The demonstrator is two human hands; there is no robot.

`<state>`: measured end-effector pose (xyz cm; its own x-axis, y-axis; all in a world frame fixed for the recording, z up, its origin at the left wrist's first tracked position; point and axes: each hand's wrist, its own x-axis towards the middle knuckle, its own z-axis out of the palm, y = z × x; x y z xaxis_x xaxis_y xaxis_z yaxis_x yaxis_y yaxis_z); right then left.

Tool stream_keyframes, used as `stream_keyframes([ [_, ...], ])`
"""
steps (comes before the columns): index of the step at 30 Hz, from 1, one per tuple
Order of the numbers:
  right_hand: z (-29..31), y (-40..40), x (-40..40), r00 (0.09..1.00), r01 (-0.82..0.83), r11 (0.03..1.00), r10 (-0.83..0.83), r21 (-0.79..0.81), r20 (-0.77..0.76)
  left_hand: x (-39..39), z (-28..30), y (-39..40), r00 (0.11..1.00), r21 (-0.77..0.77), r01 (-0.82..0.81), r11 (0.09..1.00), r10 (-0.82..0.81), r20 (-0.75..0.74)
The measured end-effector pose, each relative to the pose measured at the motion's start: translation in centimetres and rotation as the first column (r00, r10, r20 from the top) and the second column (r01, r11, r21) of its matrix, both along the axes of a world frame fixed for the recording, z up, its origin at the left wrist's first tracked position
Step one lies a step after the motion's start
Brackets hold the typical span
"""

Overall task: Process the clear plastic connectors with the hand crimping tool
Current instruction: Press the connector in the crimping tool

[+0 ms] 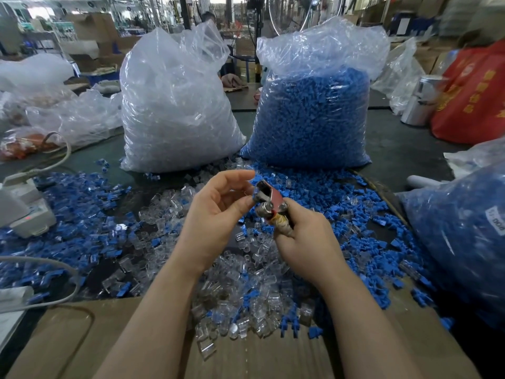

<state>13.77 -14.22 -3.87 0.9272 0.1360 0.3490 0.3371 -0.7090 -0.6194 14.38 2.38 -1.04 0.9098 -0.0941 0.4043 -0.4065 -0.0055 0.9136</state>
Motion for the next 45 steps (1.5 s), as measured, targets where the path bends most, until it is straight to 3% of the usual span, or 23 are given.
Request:
stream_keyframes([
  [4,-0.1,0.2,0.0,0.999,0.023,0.999,-0.022,-0.039,0.030,0.1,-0.1,0.2,0.994,-0.040,-0.034,0.999,0.029,-0.107],
  [7,-0.2,0.2,0.0,0.996,0.076,0.997,-0.075,-0.032,0.048,1.0,-0.2,1.5,0.936,-0.359,-0.155,0.920,0.021,-0.350],
  [9,-0.3,0.1,0.0,0.993,0.097,0.995,-0.096,-0.018,0.072,1.6,-0.2,3.2,0.875,-0.602,-0.315,0.734,-0.022,-0.485],
  [12,-0.5,0.0,0.1,0.991,0.098,0.995,-0.096,-0.018,0.096,1.9,-0.6,6.6,0.823,-0.806,-0.495,0.324,-0.125,-0.555],
  [14,-0.5,0.0,0.1,0.989,0.102,0.994,-0.098,-0.032,0.107,1.7,-0.8,8.4,0.814,-0.828,-0.555,0.084,-0.151,-0.561],
  [17,-0.5,0.0,0.2,0.989,0.117,0.992,-0.111,-0.052,0.102,1.6,-0.9,10.2,0.828,-0.806,-0.561,-0.188,-0.124,-0.547],
  [19,-0.5,0.1,0.1,0.989,0.117,0.992,-0.112,-0.048,0.098,1.5,-1.0,10.9,0.847,-0.789,-0.523,-0.324,-0.099,-0.522],
  [20,-0.5,0.1,0.1,0.989,0.116,0.992,-0.112,-0.043,0.095,1.4,-1.0,11.2,0.854,-0.789,-0.507,-0.347,-0.084,-0.513],
  [22,-0.4,0.1,0.1,0.989,0.117,0.993,-0.113,-0.034,0.094,1.3,-1.1,11.4,0.858,-0.801,-0.501,-0.328,-0.066,-0.509],
  [24,-0.5,0.0,0.1,0.989,0.119,0.992,-0.116,-0.032,0.090,1.3,-1.0,10.9,0.834,-0.809,-0.548,-0.212,-0.061,-0.549],
  [26,-0.5,0.0,0.1,0.989,0.125,0.992,-0.122,-0.031,0.086,1.4,-0.8,10.0,0.784,-0.785,-0.617,0.060,-0.038,-0.619],
  [28,-0.5,0.0,0.1,0.988,0.133,0.991,-0.130,-0.029,0.087,1.6,-0.7,8.8,0.750,-0.660,-0.615,0.430,0.061,-0.659],
  [30,-0.5,0.0,0.1,0.987,0.138,0.990,-0.135,-0.027,0.083,1.6,-0.7,7.3,0.772,-0.378,-0.521,0.765,0.234,-0.591],
  [31,-0.5,0.0,0.1,0.987,0.140,0.990,-0.137,-0.027,0.079,1.5,-0.8,6.5,0.804,-0.171,-0.449,0.877,0.313,-0.506],
  [32,-0.4,0.0,0.2,0.987,0.141,0.990,-0.138,-0.026,0.077,1.4,-1.0,5.5,0.841,0.058,-0.374,0.926,0.365,-0.399],
  [34,-0.4,0.1,0.2,0.987,0.142,0.989,-0.140,-0.027,0.079,1.3,-1.6,3.6,0.910,0.447,-0.260,0.856,0.372,-0.183],
  [37,-0.4,0.1,0.1,0.987,0.142,0.989,-0.139,-0.029,0.083,1.2,-2.3,1.8,0.969,0.776,-0.190,0.602,0.244,0.048],
  [40,-0.4,0.1,0.0,0.986,0.140,0.990,-0.136,-0.035,0.092,1.4,-2.9,1.6,0.982,0.894,-0.178,0.412,0.138,0.132],
  [45,-0.4,0.1,0.0,0.987,0.138,0.990,-0.134,-0.035,0.091,1.5,-3.3,2.1,0.977,0.924,-0.155,0.348,0.191,0.092],
])
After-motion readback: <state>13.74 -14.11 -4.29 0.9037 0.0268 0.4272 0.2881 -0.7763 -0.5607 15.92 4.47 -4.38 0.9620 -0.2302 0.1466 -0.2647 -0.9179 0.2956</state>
